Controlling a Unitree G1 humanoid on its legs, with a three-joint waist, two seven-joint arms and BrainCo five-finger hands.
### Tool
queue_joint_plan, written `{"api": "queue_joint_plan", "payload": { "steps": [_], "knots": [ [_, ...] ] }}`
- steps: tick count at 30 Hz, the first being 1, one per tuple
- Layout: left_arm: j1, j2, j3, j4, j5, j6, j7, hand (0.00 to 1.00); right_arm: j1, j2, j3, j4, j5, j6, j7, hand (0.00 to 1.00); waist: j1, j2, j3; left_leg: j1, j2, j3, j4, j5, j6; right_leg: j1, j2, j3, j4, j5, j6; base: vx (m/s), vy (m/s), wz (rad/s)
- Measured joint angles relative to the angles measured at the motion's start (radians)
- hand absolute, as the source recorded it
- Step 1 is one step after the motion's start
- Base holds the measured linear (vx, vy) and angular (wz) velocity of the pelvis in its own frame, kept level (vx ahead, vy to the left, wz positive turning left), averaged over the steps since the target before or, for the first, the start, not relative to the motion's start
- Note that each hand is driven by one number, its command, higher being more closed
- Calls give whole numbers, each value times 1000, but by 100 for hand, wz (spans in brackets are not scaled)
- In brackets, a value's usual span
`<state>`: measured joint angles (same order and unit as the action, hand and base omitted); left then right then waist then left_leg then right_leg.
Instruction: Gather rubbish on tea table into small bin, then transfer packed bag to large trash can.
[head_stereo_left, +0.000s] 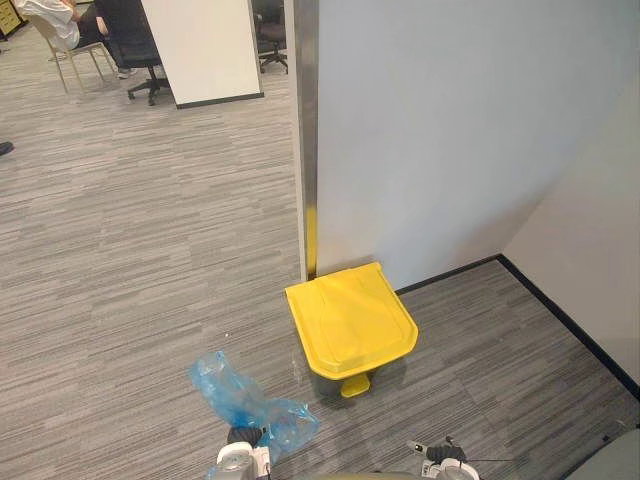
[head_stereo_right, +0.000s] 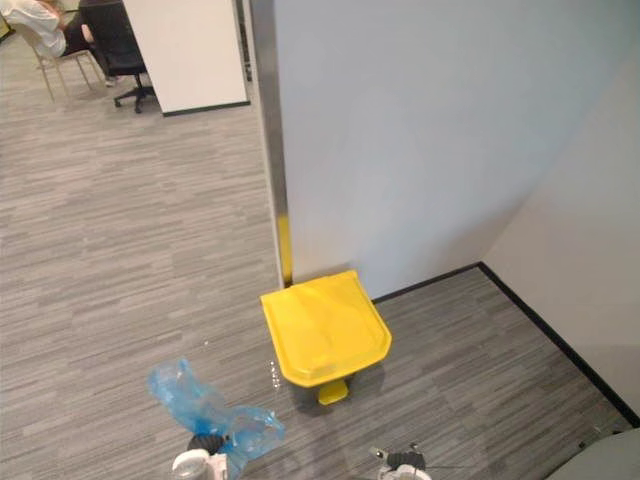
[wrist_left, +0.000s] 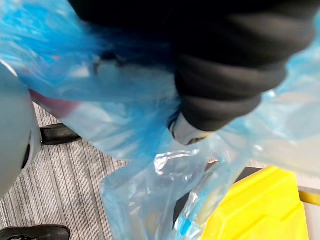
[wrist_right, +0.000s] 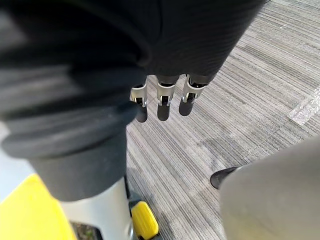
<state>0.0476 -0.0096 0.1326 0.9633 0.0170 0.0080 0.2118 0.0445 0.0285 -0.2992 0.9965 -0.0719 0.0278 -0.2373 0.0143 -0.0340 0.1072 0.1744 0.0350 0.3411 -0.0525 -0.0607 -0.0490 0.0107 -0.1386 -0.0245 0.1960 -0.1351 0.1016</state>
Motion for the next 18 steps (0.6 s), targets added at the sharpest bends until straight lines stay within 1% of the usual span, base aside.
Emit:
{"api": "queue_joint_plan", "payload": {
  "steps": [1,2,3,4,5,6,7,8,9,10,11,12,13,14,15,16,17,18],
  "knots": [
    [-1,3,0,-2,0,0,0,100,-1,1,0,0,0,0,0,0,1,-6,3,0,-5,-4,9,-8,4,-6,-11,-2,22,-6,9,-13,49,13],
    [-9,2,4,-2,0,0,0,100,-7,-1,-4,-2,0,-1,1,0,2,-11,17,1,-16,-43,33,-40,13,-24,-29,-6,130,-24,31,-50,46,14],
    [-25,-3,21,-2,0,1,1,100,-15,-10,-12,-11,1,-2,2,0,3,-1,43,2,-3,-59,87,-72,29,-124,-33,-15,348,7,35,-51,53,20],
    [-28,-2,28,0,0,1,2,100,-27,-9,-9,-26,0,-2,1,0,1,12,54,2,13,-63,123,-94,40,-164,-31,-27,408,-1,20,-27,74,13],
    [-30,1,29,0,-1,2,3,100,-27,-12,-1,-30,-6,-1,1,0,4,11,57,6,30,-64,151,-118,45,-191,-18,-35,409,-21,12,69,94,4],
    [-35,6,27,0,0,2,3,100,-28,-13,9,-29,-6,-1,1,0,18,6,61,16,41,-65,171,-135,47,-227,-11,-53,392,-19,8,102,84,-8],
    [-40,9,27,0,0,2,3,100,-31,-9,9,-29,-6,-1,1,0,26,-2,66,25,43,-65,184,-148,48,-253,-5,-61,359,-6,-1,135,47,-15],
    [-45,15,27,3,0,3,3,100,-39,-3,9,-30,-5,-1,1,0,30,-12,71,30,48,-63,213,-167,45,-286,5,-67,273,31,-12,139,3,-13],
    [-47,16,27,4,0,3,3,100,-43,-1,9,-30,-6,-1,1,0,30,-15,74,31,50,-61,228,-178,44,-294,8,-71,233,47,-10,192,-32,-9],
    [-52,15,28,4,0,2,3,100,-51,1,8,-30,-5,-1,0,0,30,-19,84,33,56,-51,283,-222,33,-299,17,-78,140,74,-9,236,-84,8],
    [-55,12,29,4,-1,1,2,100,-52,3,7,-31,-6,-1,-1,0,30,-23,87,36,58,-58,340,-268,19,-303,14,-86,115,80,-13,261,-114,16],
    [-55,11,29,4,-1,0,2,100,-52,3,6,-31,-6,0,-2,0,30,-24,87,36,57,-66,363,-288,10,-300,13,-86,114,78,-16,334,-177,40],
    [-59,7,31,5,-1,-2,2,100,-51,3,-3,-32,-8,4,-3,0,30,-24,87,38,56,-93,418,-341,-10,-272,10,-91,113,56,-12,386,-186,30],
    [-67,-9,35,11,0,-2,1,100,-63,-10,-17,-33,-8,5,-3,0,35,7,99,42,85,-109,444,-372,-29,-273,21,-124,151,39,7,383,-162,34],
    [-67,-13,34,11,0,-2,0,100,-66,-15,-22,-37,-8,4,-5,0,33,27,99,42,97,-116,442,-375,-33,-275,27,-136,165,37,8,349,-118,34],
    [-71,-26,34,11,0,-1,-2,100,-70,-20,-35,-44,-9,3,-5,0,27,46,102,49,108,-138,422,-382,-38,-279,34,-153,192,34,-1,298,-100,47],
    [-69,-41,34,11,1,-1,-3,100,-67,-26,-41,-44,-9,4,-5,0,27,53,102,66,124,-151,399,-383,-39,-278,43,-172,216,8,-18,546,-210,52],
    [-73,-45,33,12,5,1,-21,100,-65,-22,-31,-40,-9,4,-2,0,28,52,102,122,154,-173,368,-377,-43,-272,53,-203,316,-70,-27,483,-184,23]
  ]
}}
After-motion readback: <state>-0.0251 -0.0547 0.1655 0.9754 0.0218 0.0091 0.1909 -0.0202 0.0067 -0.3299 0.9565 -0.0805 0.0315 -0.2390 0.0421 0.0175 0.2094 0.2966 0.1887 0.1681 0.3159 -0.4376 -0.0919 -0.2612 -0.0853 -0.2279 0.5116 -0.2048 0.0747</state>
